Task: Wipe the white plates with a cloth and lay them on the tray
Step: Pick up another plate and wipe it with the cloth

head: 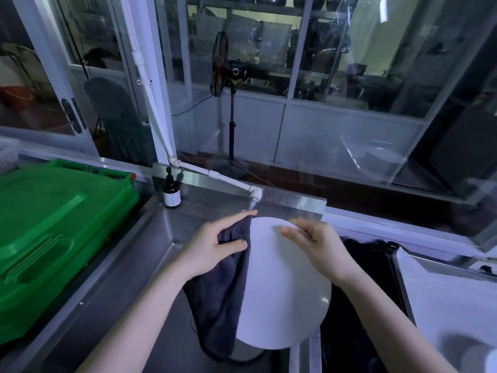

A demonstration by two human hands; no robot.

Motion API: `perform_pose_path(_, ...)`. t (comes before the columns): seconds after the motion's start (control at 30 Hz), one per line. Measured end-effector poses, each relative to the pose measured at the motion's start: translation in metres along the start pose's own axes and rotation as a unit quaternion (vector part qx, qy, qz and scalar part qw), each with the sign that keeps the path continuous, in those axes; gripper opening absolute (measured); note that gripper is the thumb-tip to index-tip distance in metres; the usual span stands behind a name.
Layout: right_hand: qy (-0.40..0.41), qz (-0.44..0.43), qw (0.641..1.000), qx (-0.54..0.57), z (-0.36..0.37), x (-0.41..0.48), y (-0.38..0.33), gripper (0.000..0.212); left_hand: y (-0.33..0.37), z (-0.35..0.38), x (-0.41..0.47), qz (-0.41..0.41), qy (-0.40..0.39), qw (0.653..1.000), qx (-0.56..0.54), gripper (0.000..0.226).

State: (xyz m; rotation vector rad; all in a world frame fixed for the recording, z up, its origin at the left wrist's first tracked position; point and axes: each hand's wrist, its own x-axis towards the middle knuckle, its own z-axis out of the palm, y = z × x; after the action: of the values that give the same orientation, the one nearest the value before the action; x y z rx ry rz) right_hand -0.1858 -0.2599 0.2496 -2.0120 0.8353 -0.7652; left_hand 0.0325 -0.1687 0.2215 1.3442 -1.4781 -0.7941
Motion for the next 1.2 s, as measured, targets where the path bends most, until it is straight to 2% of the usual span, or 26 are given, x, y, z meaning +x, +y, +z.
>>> perform_pose_path(0.07, 0.001, -0.003, 1.000, -0.005, -0.004, 0.003, -0.006, 0.030, 0.001, 0.002, 0.000, 0.012, 0.020, 1.000, -0.012, 0.061)
perform_pose_path(0.13, 0.039, 0.008, 0.998, 0.040, -0.008, 0.003, -0.006, 0.020, -0.002, 0.004, -0.001, 0.014, 0.085, 0.995, -0.049, 0.061)
perform_pose_path(0.2, 0.140, 0.045, 0.983, 0.112, -0.001, 0.000, 0.000, 0.019, -0.009, 0.010, -0.002, 0.001, 0.183, 0.978, -0.097, 0.062)
perform_pose_path(0.27, 0.286, 0.112, 0.938, 0.162, 0.019, -0.008, 0.007, 0.024, -0.016, 0.021, -0.004, -0.036, 0.267, 0.953, -0.136, 0.062)
perform_pose_path(0.33, 0.357, 0.163, 0.902, 0.180, 0.038, -0.015, 0.011, 0.025, -0.023, 0.032, -0.008, -0.077, 0.302, 0.937, -0.161, 0.063)
perform_pose_path(0.4, 0.322, 0.164, 0.914, 0.183, 0.040, -0.018, 0.016, 0.019, -0.029, 0.032, -0.011, -0.098, 0.296, 0.934, -0.176, 0.062)
perform_pose_path(0.53, 0.125, 0.114, 0.975, 0.144, 0.003, -0.009, 0.018, 0.004, -0.023, 0.013, -0.012, -0.068, 0.237, 0.960, -0.130, 0.062)
perform_pose_path(0.63, 0.007, 0.076, 0.997, 0.029, -0.015, 0.007, 0.011, 0.018, -0.003, -0.001, -0.006, -0.017, 0.126, 0.991, -0.052, 0.063)
perform_pose_path(0.7, -0.058, 0.039, 0.996, -0.048, -0.014, 0.015, 0.005, 0.033, 0.008, -0.004, 0.000, 0.005, 0.050, 0.999, -0.001, 0.062)
perform_pose_path(0.77, -0.093, 0.019, 0.994, -0.054, -0.007, 0.017, 0.000, 0.035, 0.013, -0.003, 0.003, 0.008, 0.007, 1.000, 0.023, 0.061)
perform_pose_path(0.87, -0.059, 0.006, 0.998, -0.022, -0.004, 0.016, 0.001, 0.039, 0.010, 0.001, -0.001, 0.018, 0.032, 0.999, -0.003, 0.062)
perform_pose_path(0.93, 0.024, 0.025, 0.998, 0.043, -0.003, 0.012, 0.004, 0.043, 0.003, 0.004, -0.006, 0.007, 0.113, 0.992, -0.057, 0.061)
perform_pose_path(1.03, 0.167, 0.109, 0.965, 0.172, 0.004, 0.006, 0.013, 0.035, -0.008, 0.011, -0.012, -0.040, 0.223, 0.963, -0.149, 0.060)
perform_pose_path(1.1, 0.185, 0.135, 0.957, 0.179, 0.008, 0.003, 0.017, 0.031, -0.010, 0.010, -0.013, -0.057, 0.223, 0.962, -0.147, 0.061)
perform_pose_path(1.2, 0.107, 0.089, 0.985, 0.100, 0.003, 0.002, 0.013, 0.035, -0.003, 0.001, -0.009, -0.027, 0.137, 0.987, -0.075, 0.065)
